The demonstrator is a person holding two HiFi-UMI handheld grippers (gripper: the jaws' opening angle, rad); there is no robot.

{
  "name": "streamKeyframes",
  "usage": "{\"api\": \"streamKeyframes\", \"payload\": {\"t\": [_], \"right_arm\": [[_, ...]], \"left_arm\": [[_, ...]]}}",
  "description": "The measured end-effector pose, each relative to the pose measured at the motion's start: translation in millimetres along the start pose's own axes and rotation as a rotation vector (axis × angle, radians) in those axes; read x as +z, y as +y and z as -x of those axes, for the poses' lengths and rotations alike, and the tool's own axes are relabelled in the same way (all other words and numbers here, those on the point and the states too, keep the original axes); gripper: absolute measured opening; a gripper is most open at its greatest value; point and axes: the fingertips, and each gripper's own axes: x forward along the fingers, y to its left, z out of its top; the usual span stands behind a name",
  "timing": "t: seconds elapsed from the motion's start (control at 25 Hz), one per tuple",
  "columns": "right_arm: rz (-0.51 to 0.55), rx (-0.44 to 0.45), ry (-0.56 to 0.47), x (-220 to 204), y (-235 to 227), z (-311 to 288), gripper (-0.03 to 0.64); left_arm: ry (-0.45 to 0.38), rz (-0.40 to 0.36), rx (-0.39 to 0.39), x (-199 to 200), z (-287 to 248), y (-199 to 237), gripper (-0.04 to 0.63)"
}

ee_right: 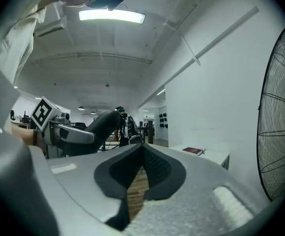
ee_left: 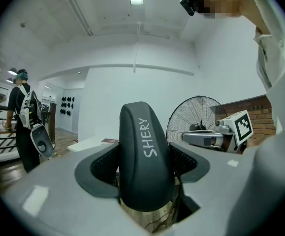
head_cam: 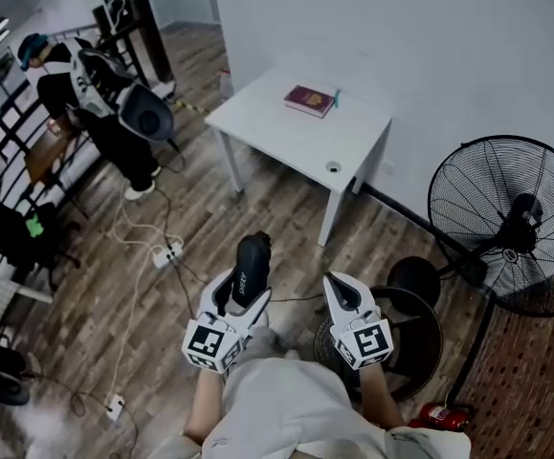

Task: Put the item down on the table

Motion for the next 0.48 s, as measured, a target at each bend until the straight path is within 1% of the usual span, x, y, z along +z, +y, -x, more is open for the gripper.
{"api": "streamKeyframes", "payload": {"t": [0.2,0.48], "right_arm": [[0.005,-0.007,0.008,1,-9,-29,0.003],[0.006,-0.043,0.022,0,-23,-87,0.003]], "left_arm": [[0.002,0.014,0.001,6,-17,26,0.337],[0.009,0.017,-0.027,10,-49,80,0.337]]}}
